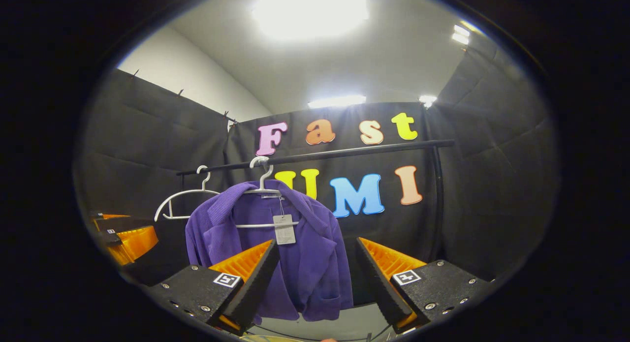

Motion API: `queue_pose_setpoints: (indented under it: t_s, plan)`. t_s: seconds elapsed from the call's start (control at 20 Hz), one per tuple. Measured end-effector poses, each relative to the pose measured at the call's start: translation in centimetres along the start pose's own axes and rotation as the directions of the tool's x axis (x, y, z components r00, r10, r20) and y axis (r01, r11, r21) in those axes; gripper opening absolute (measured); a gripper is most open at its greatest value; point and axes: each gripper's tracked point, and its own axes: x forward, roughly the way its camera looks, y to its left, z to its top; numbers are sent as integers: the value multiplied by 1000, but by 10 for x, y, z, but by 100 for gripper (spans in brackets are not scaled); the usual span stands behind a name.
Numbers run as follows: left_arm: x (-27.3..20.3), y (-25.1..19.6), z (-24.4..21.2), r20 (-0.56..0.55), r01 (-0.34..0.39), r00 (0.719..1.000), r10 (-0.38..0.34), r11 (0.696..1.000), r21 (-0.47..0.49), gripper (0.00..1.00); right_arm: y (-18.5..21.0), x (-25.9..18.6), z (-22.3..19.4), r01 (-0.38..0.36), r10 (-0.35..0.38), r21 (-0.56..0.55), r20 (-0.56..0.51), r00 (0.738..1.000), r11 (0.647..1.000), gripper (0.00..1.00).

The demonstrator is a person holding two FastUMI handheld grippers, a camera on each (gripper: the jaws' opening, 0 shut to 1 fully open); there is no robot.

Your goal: Grasp the clothes on the hanger with both hands and then place them into the laundry hamper below.

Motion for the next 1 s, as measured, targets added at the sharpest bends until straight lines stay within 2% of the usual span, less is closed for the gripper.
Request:
queue_pose_setpoints:
  t_s: [0.05, 0.2, 0.25, 0.3, 0.55, 0.6, 0.7, 0.9, 0.95, 1.0]
  plan:
    - [8, -8, -5, -9, 5, 1000, -5, 1000, -10, 92, -1, 9, -1, -9, 9, 9, -7, 1000, 1000, 96]
    - [32, -24, -16, -31, 7, 999, -8, 1000, -27, 92, 0, 36, -6, -52, 52, 39, -16, 998, 998, 96]
    - [42, -29, -19, -33, 6, 999, -7, 1000, -26, 99, 0, 45, -8, -65, 66, 37, -21, 998, 997, 96]
    - [50, -32, -19, -28, 3, 1000, -4, 1000, -26, 92, -2, 53, -12, -72, 73, 29, -25, 997, 997, 96]
    - [85, -53, -26, -34, -15, 999, 15, 1000, -19, 93, -7, 95, -23, -101, 102, 33, -38, 994, 994, 96]
    - [94, -58, -29, -36, -22, 999, 21, 1000, -5, 93, -9, 105, -24, -106, 107, 32, -37, 994, 994, 93]
    - [112, -64, -33, -26, -46, 999, 46, 999, 13, 93, -10, 122, -24, -123, 124, 34, -29, 992, 992, 96]
    - [138, -67, -42, 6, -128, 992, 128, 992, 20, 93, -6, 153, -38, -171, 174, 50, -47, 984, 984, 95]
    - [144, -70, -51, -11, -134, 991, 134, 991, 25, 96, -4, 160, -43, -186, 189, 55, -55, 980, 981, 95]
    - [150, -73, -63, -41, -137, 989, 139, 990, 35, 93, -2, 164, -48, -200, 204, 58, -66, 977, 978, 92]
